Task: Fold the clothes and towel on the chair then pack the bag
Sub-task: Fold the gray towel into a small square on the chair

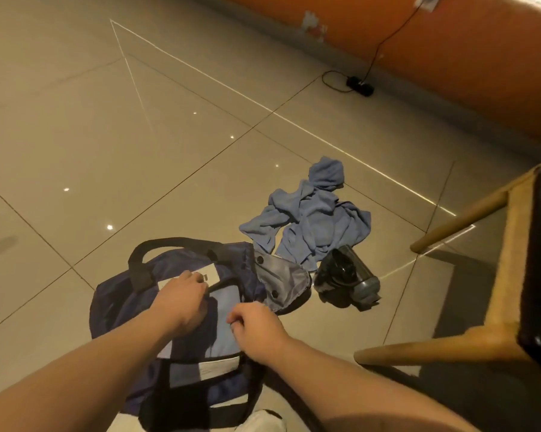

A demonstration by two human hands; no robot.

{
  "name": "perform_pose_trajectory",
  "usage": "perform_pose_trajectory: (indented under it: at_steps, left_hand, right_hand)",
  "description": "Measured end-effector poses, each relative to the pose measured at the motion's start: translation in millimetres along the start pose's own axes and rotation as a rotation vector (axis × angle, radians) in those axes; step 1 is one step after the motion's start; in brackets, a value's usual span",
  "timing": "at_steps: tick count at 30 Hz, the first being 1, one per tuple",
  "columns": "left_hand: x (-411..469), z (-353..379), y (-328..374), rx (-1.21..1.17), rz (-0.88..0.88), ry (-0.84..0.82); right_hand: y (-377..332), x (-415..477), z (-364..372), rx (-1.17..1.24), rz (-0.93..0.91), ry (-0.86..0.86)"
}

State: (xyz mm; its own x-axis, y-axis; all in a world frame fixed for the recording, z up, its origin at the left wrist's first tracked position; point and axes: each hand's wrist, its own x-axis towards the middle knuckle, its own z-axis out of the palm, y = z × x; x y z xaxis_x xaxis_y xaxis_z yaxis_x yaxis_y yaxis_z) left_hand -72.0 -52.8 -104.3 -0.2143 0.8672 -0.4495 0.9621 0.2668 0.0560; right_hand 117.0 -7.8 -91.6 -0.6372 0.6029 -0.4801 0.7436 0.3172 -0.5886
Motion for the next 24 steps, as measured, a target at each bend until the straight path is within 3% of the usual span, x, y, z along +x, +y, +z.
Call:
perform_pose_trajectory:
  at_steps: [6,12,17,21,24]
  left_hand:
    - [67,-49,41,-0.34,-0.106,0.063]
    - [148,-48,68,-0.607,-0.154,0.05]
    - [208,-27,102,-0.794,-0.063,0.024]
    - [231,-16,140,-0.867,-0.013,-0.05]
    - [239,-7,160,-0.996,-0.03,-0.161]
  right_hand:
    - [3,64,-98,-0.008,0.213,0.28]
    - [36,150,-144,-0.017,0.494,0.349]
    - [80,202,-156,-0.081,0.629,0.243]
    - [130,235,-152,-0.283,0.535,0.156]
    - [140,233,-150,-0.321,0.576,0.103]
